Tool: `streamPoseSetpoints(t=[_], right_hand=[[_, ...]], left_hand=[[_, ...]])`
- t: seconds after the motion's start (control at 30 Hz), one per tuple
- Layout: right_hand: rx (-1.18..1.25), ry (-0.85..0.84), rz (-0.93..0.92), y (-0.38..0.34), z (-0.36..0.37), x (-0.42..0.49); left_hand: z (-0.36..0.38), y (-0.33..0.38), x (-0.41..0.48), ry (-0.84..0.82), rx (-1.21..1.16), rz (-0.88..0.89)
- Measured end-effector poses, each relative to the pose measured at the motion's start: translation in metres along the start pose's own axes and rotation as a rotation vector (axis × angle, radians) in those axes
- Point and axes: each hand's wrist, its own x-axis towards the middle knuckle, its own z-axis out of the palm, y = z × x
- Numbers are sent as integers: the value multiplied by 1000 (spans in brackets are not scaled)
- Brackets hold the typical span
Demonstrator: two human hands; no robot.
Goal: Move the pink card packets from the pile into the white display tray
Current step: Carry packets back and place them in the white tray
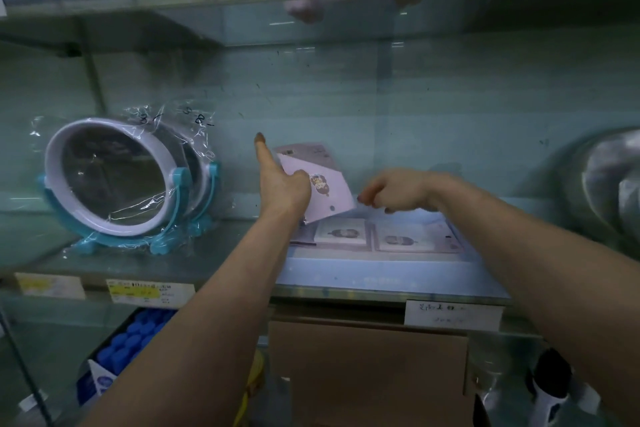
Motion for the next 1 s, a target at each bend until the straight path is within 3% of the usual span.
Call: streamPoseSetpoints(t=[0.13,0.23,0.47,0.67,0.73,0.8,0.9,1.0], right_hand=[[536,92,88,16,-15,-9],[716,37,53,16,-12,-15],[699,92,16,22,4,-12],[744,181,44,28,12,-12],[796,259,19,26,11,-13],[821,440,-65,23,10,-12],[623,654,-270,17,14,-11],[438,523,-358,20,24,-13]], left_hand=[[3,-2,2,-95,-44,-97],[7,-4,1,-196,-124,-134],[11,-7,-2,-316,-104,-155],[11,-12,3,-305,-108,-193],[11,-12,4,-280,-94,-191],[11,-8,1,-284,-66,-202],[10,0,-3,-409,-143,-316],[10,4,-6,-407,-356,-399]])
